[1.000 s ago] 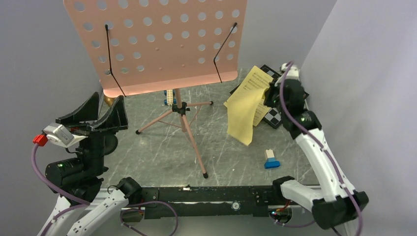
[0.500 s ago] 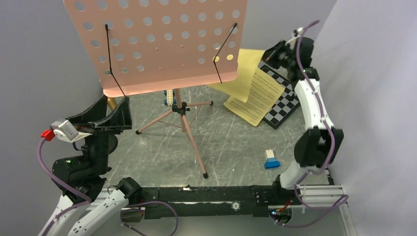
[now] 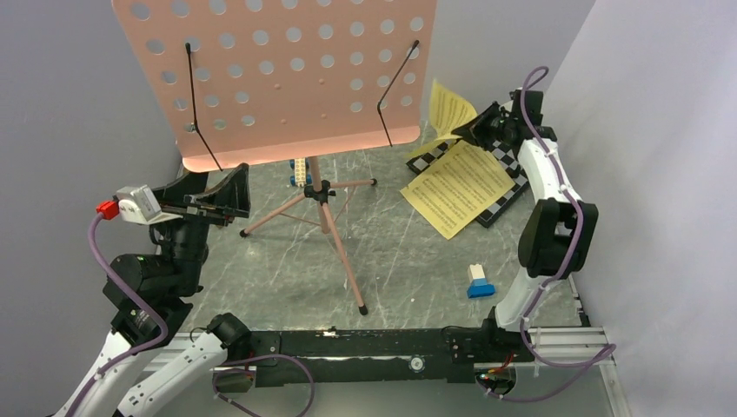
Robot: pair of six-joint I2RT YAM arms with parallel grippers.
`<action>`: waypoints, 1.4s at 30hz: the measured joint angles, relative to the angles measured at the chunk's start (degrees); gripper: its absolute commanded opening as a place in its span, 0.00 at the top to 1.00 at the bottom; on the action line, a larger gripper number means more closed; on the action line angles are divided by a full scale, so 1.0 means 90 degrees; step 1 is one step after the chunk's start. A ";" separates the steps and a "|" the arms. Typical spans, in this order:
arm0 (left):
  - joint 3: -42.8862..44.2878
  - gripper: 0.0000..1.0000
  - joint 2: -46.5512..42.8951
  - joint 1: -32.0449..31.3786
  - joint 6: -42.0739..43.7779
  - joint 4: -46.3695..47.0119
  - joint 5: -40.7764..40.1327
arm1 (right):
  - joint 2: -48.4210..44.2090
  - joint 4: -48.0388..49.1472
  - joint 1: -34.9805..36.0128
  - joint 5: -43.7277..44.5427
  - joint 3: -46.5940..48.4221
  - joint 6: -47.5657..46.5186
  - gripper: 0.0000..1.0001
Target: Pack up the instrument practice props
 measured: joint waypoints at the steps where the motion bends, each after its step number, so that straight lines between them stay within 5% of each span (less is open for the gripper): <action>1: 0.0000 0.01 -0.0012 0.0000 -0.0012 0.0000 0.0002 | -0.0153 0.0012 0.0002 0.0000 0.0000 -0.0002 1.00; 11: -0.0243 0.01 -0.0163 0.0000 -0.0027 0.0022 0.0000 | -0.1154 0.0772 -0.0017 0.0039 -0.0879 0.0029 1.00; 21: -0.0741 0.01 -0.0185 0.0000 -0.0253 0.0056 0.0005 | -0.3390 0.2042 -0.0010 0.0763 -0.4512 0.0291 1.00; 29: -0.0945 0.01 -0.0323 0.0000 -0.0505 0.0027 0.0010 | -0.3485 0.2691 0.0053 0.1183 -0.6105 0.0393 1.00; 36: -0.1105 0.01 -0.0452 0.0000 -0.0573 -0.0136 -0.0005 | -0.3332 0.2752 0.0066 0.1387 -0.6181 0.0376 0.43; 42: -0.1163 0.01 -0.0474 0.0000 -0.0573 -0.0240 -0.0056 | -0.3483 0.2261 0.0253 0.1688 -0.5484 0.0117 0.28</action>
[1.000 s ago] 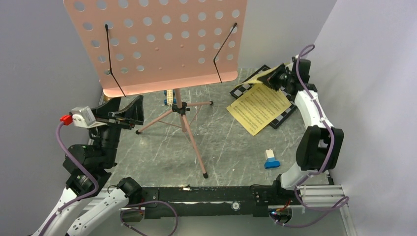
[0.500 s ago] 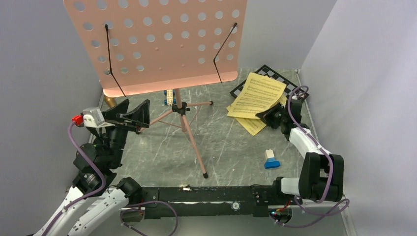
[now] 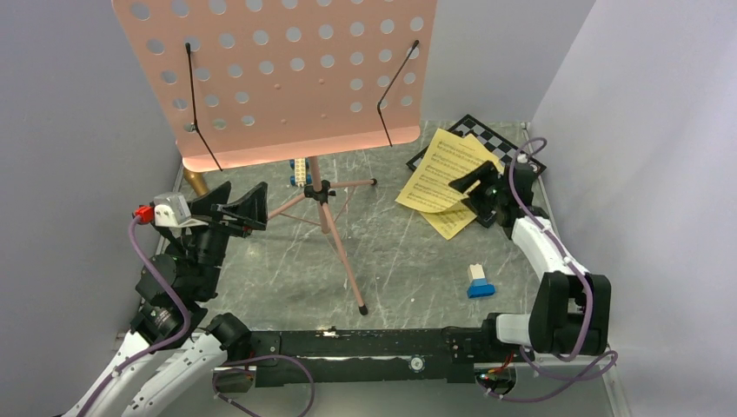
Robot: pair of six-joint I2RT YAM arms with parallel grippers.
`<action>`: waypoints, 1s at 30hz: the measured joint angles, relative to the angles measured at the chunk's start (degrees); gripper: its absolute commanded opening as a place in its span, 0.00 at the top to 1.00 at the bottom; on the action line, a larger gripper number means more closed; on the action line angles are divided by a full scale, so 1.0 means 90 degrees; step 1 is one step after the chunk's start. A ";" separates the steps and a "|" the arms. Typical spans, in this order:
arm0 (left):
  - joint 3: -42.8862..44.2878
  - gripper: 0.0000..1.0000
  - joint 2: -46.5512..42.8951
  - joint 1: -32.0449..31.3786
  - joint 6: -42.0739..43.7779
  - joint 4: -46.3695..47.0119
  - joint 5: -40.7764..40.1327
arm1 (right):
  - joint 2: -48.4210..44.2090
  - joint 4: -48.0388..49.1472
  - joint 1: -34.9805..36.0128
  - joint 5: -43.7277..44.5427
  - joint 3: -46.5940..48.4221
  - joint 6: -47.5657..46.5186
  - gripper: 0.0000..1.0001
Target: Pack up the instrument practice props
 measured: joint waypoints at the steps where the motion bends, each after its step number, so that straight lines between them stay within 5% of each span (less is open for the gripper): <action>1: 0.0000 0.01 -0.0005 0.0000 0.0000 -0.0015 -0.0015 | -0.0058 -0.0124 0.0073 0.0078 0.0202 -0.0087 0.27; 12: 0.0002 0.01 -0.0131 0.0000 -0.0053 -0.0617 -0.0384 | -0.0784 -0.1173 0.2482 0.2057 0.1685 -0.1540 0.16; 15: 0.0012 0.01 -0.0211 0.0000 0.0046 -0.0709 -0.0345 | -0.1098 -0.1037 0.2681 0.2336 0.1486 -0.1758 0.01; 21: -0.0180 0.01 -0.0245 0.0000 0.0051 -0.0765 0.0126 | -0.2144 -0.0097 0.2671 0.2047 0.0168 -0.1829 0.00; 30: -0.0945 0.01 0.0503 0.0000 -0.0163 -0.0656 0.1115 | -0.2045 0.1166 0.2849 0.0644 -0.0534 -0.1800 0.07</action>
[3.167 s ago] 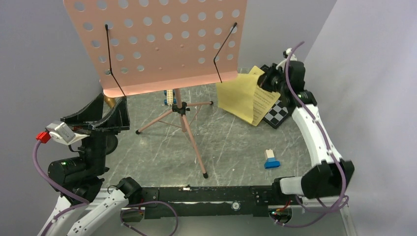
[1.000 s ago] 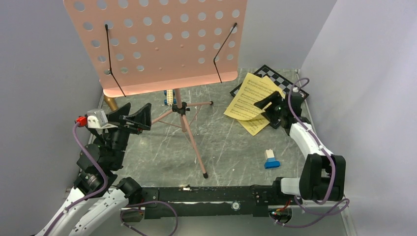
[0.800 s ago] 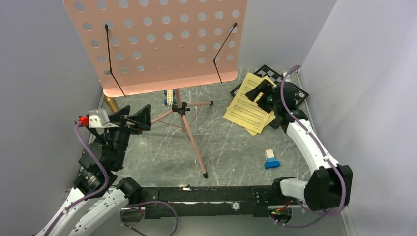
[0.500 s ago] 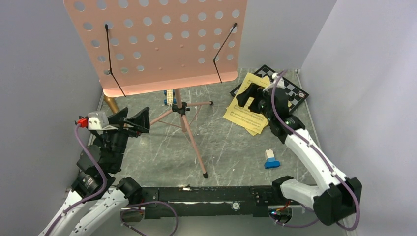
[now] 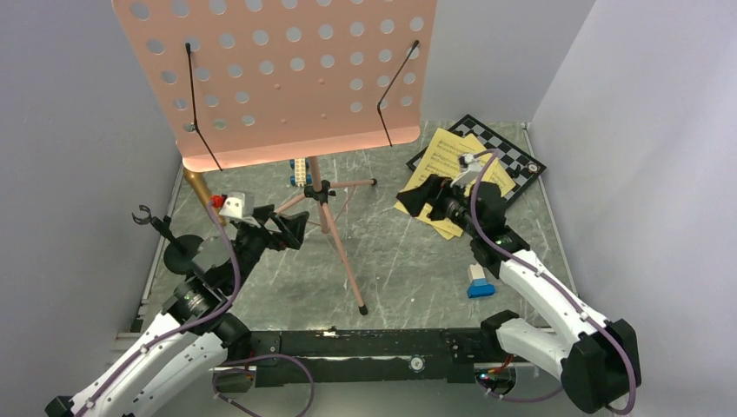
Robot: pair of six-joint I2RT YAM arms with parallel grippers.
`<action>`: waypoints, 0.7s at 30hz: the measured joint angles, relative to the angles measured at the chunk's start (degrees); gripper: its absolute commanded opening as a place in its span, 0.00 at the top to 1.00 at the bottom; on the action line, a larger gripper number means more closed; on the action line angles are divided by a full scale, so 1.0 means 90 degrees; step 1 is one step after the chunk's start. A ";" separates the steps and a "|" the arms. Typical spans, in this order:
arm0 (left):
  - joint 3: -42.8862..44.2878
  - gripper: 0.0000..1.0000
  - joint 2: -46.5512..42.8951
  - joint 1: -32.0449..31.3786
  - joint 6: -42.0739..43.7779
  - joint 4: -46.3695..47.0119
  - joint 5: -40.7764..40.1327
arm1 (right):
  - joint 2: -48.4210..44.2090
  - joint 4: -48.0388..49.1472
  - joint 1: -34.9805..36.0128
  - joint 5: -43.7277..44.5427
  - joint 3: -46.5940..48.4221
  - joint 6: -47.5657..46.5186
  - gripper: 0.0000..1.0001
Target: Pack up the instrument practice props
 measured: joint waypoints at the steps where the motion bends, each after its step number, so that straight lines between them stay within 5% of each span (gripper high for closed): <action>1: -0.0049 0.01 0.0114 0.0000 -0.0019 0.0044 0.0083 | 0.0068 0.0148 0.0100 -0.0107 -0.0058 0.0015 0.08; 9: -0.0311 0.01 0.0500 0.0000 -0.0109 0.0889 0.0109 | 0.1161 0.1098 0.0920 -0.0714 -0.0075 0.0124 0.11; 21: -0.0546 0.10 0.2152 0.0282 0.0631 0.4255 0.0328 | 0.2599 0.2329 0.0930 -0.1676 0.0729 0.0981 0.18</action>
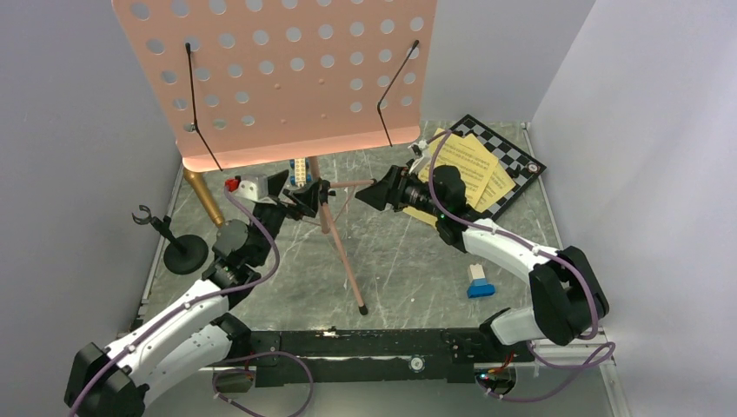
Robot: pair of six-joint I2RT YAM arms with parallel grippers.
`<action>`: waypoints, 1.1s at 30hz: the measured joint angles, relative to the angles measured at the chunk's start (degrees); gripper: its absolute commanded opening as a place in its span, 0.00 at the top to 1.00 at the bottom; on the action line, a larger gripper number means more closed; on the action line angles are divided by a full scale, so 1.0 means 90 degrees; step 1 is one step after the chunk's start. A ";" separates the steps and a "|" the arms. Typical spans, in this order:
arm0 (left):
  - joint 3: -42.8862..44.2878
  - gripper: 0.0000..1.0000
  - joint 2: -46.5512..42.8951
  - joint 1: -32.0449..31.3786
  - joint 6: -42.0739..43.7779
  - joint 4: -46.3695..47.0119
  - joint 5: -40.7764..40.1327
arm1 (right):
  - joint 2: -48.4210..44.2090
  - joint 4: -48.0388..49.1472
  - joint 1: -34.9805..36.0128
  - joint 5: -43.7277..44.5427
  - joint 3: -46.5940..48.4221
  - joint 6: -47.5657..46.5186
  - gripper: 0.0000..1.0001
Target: Pack up the instrument practice props
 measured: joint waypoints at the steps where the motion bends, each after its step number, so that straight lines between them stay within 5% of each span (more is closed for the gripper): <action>1: 0.0005 0.10 0.0136 0.0119 0.0012 0.0231 0.0117 | 0.0034 0.0066 0.0000 -0.0066 0.0041 0.0056 0.18; 11: 0.0554 0.16 0.0918 0.0556 0.0534 0.1707 0.1015 | 0.0044 0.0238 0.0000 -0.0270 0.0080 0.0180 0.18; 18: 0.0809 0.32 0.1477 0.0588 0.0928 0.2028 0.1523 | 0.0238 0.0240 0.0000 -0.0345 0.0245 0.0396 0.20; 22: 0.0818 0.47 0.1622 0.0588 0.1025 0.2135 0.1656 | 0.0335 0.0238 0.0015 -0.0410 0.0362 0.0559 0.19; 30: 0.0748 0.98 0.1678 0.0580 0.1139 0.2363 0.1753 | 0.0704 0.0185 0.0131 -0.0612 0.0848 0.1137 0.16; 33: 0.0702 1.00 0.1678 0.0580 0.1129 0.2450 0.1758 | 0.1018 0.0007 0.0248 -0.0763 0.1277 0.1413 0.19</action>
